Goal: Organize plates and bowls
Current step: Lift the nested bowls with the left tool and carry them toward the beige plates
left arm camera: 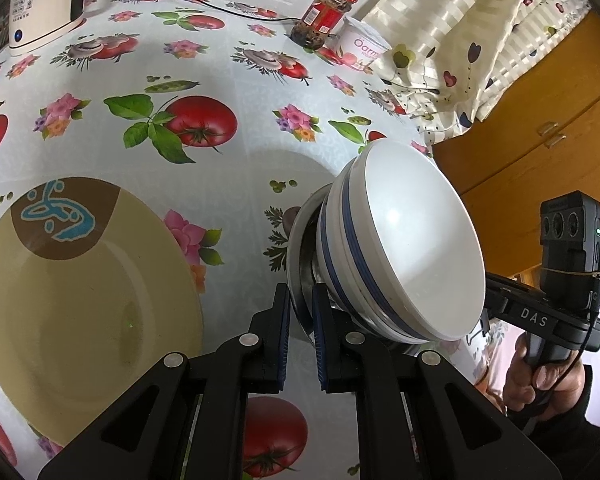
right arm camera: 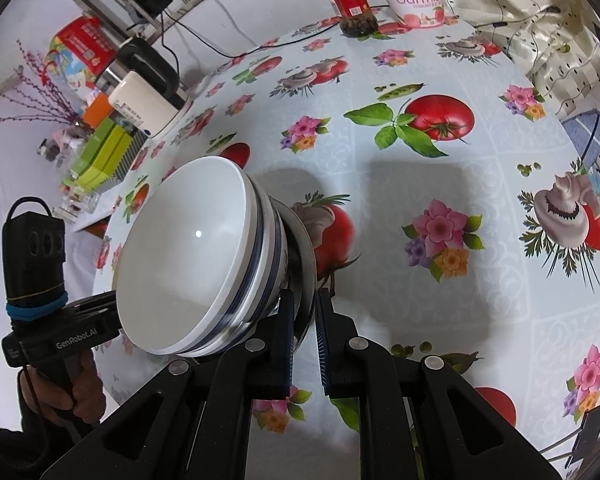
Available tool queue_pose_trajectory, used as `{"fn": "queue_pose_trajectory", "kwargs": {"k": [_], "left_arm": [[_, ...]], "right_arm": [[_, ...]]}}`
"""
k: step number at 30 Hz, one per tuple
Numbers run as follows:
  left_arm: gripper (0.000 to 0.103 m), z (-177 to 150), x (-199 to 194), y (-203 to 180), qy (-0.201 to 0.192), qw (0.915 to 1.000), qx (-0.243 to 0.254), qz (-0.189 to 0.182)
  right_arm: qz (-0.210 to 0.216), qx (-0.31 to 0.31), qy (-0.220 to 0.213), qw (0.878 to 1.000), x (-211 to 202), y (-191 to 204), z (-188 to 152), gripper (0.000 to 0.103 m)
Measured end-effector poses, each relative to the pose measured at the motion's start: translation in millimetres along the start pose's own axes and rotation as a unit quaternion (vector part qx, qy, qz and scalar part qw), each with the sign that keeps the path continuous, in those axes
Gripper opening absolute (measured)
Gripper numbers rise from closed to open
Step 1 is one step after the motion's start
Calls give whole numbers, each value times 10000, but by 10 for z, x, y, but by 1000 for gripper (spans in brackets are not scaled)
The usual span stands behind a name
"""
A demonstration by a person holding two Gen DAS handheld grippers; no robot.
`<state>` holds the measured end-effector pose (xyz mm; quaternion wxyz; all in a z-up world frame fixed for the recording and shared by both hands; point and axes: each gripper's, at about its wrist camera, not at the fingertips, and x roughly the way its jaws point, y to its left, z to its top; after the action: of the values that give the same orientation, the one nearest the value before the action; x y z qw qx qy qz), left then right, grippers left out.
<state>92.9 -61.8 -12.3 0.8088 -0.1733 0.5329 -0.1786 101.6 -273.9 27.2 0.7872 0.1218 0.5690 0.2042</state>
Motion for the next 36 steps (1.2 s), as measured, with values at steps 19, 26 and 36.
{"fn": "queue_pose_trajectory", "kwargs": {"k": [19, 26, 36], "left_arm": [[11, 43, -210, 2, -216, 9997, 10, 125], [11, 56, -321, 37, -312, 9993, -15, 205], [11, 56, -460, 99, -432, 9985, -83, 322]], "right_arm": [[80, -217, -118, 9997, -85, 186, 131, 11], [145, -305, -131, 9993, -73, 284, 175, 11], [243, -447, -137, 9986, -48, 433, 223, 11]]}}
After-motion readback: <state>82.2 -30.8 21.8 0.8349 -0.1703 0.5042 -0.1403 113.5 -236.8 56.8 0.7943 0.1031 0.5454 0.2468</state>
